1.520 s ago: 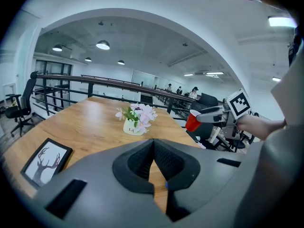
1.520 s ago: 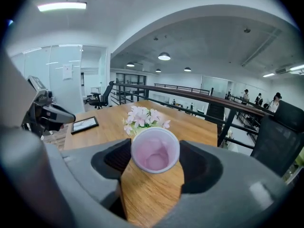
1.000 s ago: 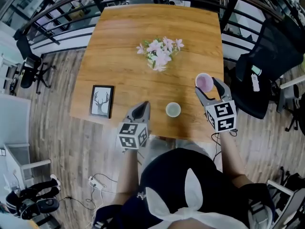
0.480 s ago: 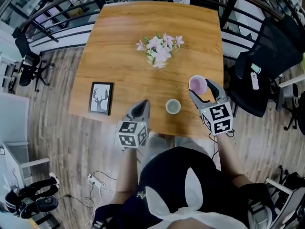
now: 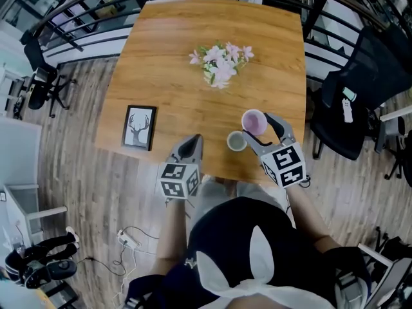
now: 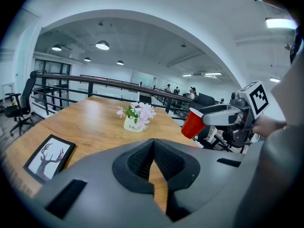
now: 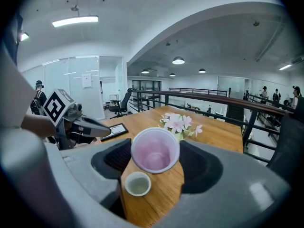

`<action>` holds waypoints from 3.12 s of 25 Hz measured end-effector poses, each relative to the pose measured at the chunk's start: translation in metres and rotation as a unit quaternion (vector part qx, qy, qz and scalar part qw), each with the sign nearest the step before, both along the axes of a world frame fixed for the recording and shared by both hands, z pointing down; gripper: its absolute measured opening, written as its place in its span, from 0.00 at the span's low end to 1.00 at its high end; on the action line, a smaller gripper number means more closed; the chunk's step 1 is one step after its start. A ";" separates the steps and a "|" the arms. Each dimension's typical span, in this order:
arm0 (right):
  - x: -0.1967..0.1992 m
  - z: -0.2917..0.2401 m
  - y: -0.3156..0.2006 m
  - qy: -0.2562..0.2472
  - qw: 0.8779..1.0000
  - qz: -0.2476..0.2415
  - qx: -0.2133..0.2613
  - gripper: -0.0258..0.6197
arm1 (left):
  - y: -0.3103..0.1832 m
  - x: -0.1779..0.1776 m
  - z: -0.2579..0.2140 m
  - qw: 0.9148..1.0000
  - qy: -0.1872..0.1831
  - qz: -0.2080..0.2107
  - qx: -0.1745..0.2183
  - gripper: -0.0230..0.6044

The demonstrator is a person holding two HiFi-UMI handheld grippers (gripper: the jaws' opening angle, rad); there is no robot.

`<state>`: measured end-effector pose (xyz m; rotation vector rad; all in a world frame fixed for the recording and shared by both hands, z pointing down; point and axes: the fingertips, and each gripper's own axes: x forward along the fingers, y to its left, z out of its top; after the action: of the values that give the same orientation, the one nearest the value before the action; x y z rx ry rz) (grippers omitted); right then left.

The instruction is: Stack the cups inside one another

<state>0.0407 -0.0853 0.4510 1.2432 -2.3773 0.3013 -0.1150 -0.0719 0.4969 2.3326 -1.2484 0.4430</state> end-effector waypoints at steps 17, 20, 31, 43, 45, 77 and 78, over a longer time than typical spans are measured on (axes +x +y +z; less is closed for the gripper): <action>-0.037 0.011 0.023 -0.002 0.999 -0.049 -0.017 0.53 | 0.011 -0.008 0.003 1.000 0.006 -0.004 -0.004 0.06; -0.038 0.013 0.024 -0.005 0.998 -0.051 -0.021 0.53 | 0.013 -0.009 0.004 1.000 0.005 -0.005 -0.006 0.06; -0.040 0.039 0.030 -0.003 0.997 -0.056 -0.054 0.53 | 0.023 -0.019 0.008 1.000 0.003 -0.017 -0.013 0.06; -0.045 0.072 0.029 0.007 0.994 -0.060 -0.089 0.53 | 0.032 -0.030 0.017 0.999 0.004 -0.035 -0.025 0.06; -0.046 0.080 0.028 0.008 0.993 -0.061 -0.097 0.53 | 0.033 -0.033 0.020 0.999 0.004 -0.039 -0.027 0.06; -0.036 0.118 0.027 0.068 0.991 -0.053 -0.106 0.37 | 0.040 -0.039 0.020 0.998 0.000 -0.047 -0.035 0.06; -0.036 0.119 0.027 0.068 0.991 -0.053 -0.105 0.37 | 0.040 -0.040 0.020 0.998 0.000 -0.048 -0.034 0.06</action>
<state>0.0043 -0.0579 0.5698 1.0041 -2.2215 0.4087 -0.1549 -0.0320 0.5171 2.2056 -1.3166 0.4460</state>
